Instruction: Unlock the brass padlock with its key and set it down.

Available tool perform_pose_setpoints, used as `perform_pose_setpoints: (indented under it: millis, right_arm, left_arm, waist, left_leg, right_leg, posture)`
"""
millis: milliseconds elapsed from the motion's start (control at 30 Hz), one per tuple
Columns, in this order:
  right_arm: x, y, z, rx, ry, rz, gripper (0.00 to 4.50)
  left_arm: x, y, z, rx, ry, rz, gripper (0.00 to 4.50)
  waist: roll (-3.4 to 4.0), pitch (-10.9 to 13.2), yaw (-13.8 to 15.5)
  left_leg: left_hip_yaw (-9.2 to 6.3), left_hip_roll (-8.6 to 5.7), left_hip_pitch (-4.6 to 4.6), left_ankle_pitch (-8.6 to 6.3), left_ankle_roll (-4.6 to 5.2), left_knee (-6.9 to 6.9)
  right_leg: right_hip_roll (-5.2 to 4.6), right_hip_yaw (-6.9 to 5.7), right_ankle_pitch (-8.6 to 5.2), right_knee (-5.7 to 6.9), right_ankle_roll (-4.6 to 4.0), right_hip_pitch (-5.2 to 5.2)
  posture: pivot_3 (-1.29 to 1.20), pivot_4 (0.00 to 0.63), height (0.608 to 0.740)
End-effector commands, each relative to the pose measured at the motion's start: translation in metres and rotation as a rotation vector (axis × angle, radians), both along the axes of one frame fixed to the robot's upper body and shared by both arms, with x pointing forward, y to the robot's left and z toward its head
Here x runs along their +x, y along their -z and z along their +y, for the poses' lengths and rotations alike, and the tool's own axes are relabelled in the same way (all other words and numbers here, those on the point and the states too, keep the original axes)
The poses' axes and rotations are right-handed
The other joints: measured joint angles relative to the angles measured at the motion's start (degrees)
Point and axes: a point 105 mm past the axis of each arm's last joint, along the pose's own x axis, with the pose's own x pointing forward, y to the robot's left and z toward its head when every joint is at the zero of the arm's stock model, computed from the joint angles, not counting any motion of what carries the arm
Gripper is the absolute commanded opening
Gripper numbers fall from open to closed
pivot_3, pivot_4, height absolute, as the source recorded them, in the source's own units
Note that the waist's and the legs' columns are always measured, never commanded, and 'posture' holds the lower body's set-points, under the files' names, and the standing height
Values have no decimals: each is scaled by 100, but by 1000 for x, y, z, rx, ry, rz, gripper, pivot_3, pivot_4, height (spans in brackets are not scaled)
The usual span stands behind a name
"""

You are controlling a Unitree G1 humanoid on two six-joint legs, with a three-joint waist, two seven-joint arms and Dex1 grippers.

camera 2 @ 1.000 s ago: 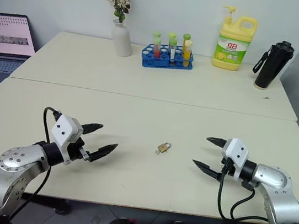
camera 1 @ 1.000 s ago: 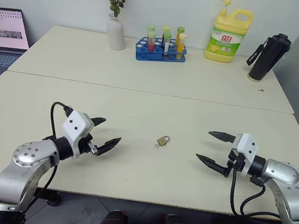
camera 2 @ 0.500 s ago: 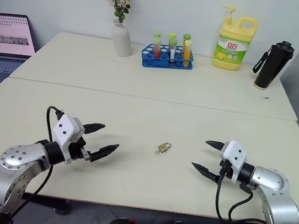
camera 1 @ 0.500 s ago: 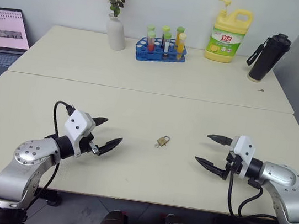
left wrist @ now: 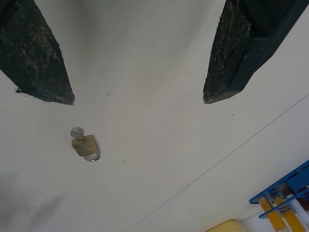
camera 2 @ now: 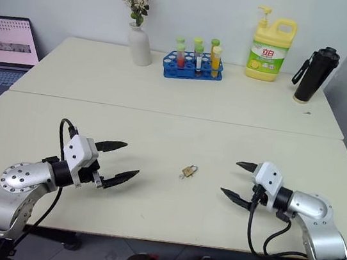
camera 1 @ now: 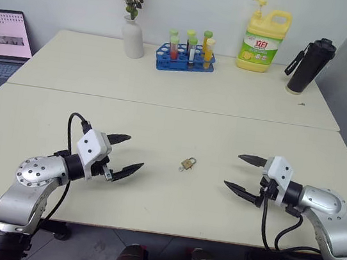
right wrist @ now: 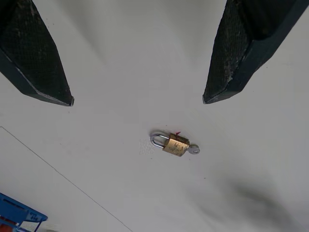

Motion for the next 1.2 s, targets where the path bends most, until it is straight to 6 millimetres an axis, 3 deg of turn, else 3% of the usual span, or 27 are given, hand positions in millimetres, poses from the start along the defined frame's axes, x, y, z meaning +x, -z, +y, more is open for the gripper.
perform_pose_setpoints:
  millis: [33, 167, 300, 433, 600, 700, 967, 1200]
  right_arm:
    - [0, -11, 5, -15, -60, -35, 4500]
    - [-6, -10, 21, -165, -262, 4, 4500]
    - [21, -29, 54, -167, -398, -12, 4500]
    - [37, -26, 79, -251, -545, 14, 4500]
    - [46, -23, 91, -311, -622, 10, 4500]
    - [55, -6, 107, -461, -713, 57, 4500]
    - [62, 17, 114, -640, -796, 67, 4500]
    - [67, 23, 122, -737, -796, 55, 4500]
  left_arm:
    - [0, -11, -1, -13, 8, -27, 4466]
    - [-10, -7, -9, -4, 67, 41, 4466]
    - [-24, -5, -23, -11, 137, 115, 4466]
    - [-26, -6, -22, 3, 123, 120, 4466]
    - [-26, -7, -20, 10, 113, 119, 4466]
    - [-31, -8, -20, 14, 94, 112, 4466]
    - [-46, -1, -23, 18, 67, 128, 4466]
    - [-48, -1, -21, 31, 49, 125, 4466]
  waist:
    - [0, 0, 1]
    - [1, 1, -10]
    - [0, 2, -69]
    - [0, 2, -53]
    - [1, 3, 16]
    - [3, 4, -23]
    - [6, 7, -24]
    - [9, 8, -24]
  left_leg:
    - [-2, 0, 0, 0, 0, 0]
    - [2, -1, 1, 0, 0, 0]
    - [8, 6, 10, 0, 0, 1]
    - [-5, 11, 9, 0, 0, 0]
    - [-10, 0, -4, 0, 0, 0]
    - [4, -7, -4, -1, 1, 1]
    - [-11, 1, 0, 0, 0, -7]
    - [-7, 0, 4, 0, 0, -4]
  right_leg:
    - [0, 0, 0, 0, 0, 0]
    - [0, -2, 0, 0, 0, 0]
    - [4, -3, 1, 4, -1, -1]
    - [10, -5, 10, 6, -21, 0]
    - [-4, -11, 17, 3, -35, -3]
    - [-19, -14, 18, 1, -35, -4]
    - [-19, -17, 15, 10, -43, -7]
    - [-20, -16, 15, 11, -43, -5]
  posture:
    - [0, 150, 740]
    - [0, 150, 740]
    - [0, 150, 740]
    - [0, 150, 740]
    - [0, 150, 740]
    - [0, 150, 740]
    - [0, 150, 740]
    - [0, 150, 740]
